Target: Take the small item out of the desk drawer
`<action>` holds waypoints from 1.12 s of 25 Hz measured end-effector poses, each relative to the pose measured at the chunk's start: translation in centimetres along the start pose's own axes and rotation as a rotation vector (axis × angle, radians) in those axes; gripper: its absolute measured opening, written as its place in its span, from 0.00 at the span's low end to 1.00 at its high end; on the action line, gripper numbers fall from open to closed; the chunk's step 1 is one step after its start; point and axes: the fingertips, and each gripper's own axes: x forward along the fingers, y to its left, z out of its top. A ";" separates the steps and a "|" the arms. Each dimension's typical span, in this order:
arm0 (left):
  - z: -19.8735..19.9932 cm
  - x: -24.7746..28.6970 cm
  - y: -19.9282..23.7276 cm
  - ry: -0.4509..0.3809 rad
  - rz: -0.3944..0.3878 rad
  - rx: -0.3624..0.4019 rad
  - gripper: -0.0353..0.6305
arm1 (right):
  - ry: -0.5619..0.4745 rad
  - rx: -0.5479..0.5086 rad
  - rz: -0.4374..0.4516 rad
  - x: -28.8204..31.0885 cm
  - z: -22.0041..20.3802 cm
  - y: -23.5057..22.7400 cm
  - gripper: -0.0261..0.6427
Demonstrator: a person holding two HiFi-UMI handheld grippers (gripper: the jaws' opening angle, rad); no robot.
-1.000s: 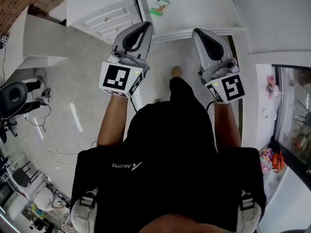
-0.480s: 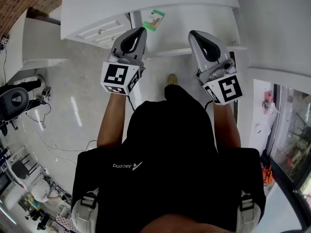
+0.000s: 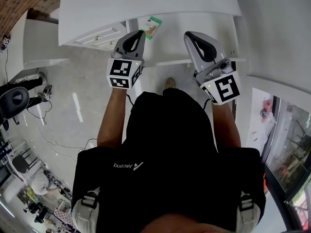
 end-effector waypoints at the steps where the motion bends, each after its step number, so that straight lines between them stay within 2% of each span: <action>1: -0.3 0.6 0.2 0.018 0.007 0.002 0.06 | 0.001 0.002 0.000 0.1 -0.1 -0.5 0.04; 7: -2.3 3.8 0.9 0.125 0.005 0.020 0.12 | 0.014 0.025 -0.007 0.4 -0.9 -2.2 0.04; 17: -8.2 8.7 2.6 0.355 -0.025 0.074 0.34 | 0.024 0.029 -0.050 1.3 -1.2 -3.3 0.04; 24: -12.7 12.0 3.5 0.504 -0.046 0.084 0.48 | 0.051 0.034 -0.070 1.9 -2.3 -4.4 0.04; 28: -14.7 13.5 4.4 0.568 -0.048 0.090 0.53 | 0.068 0.044 -0.072 2.5 -3.4 -4.9 0.04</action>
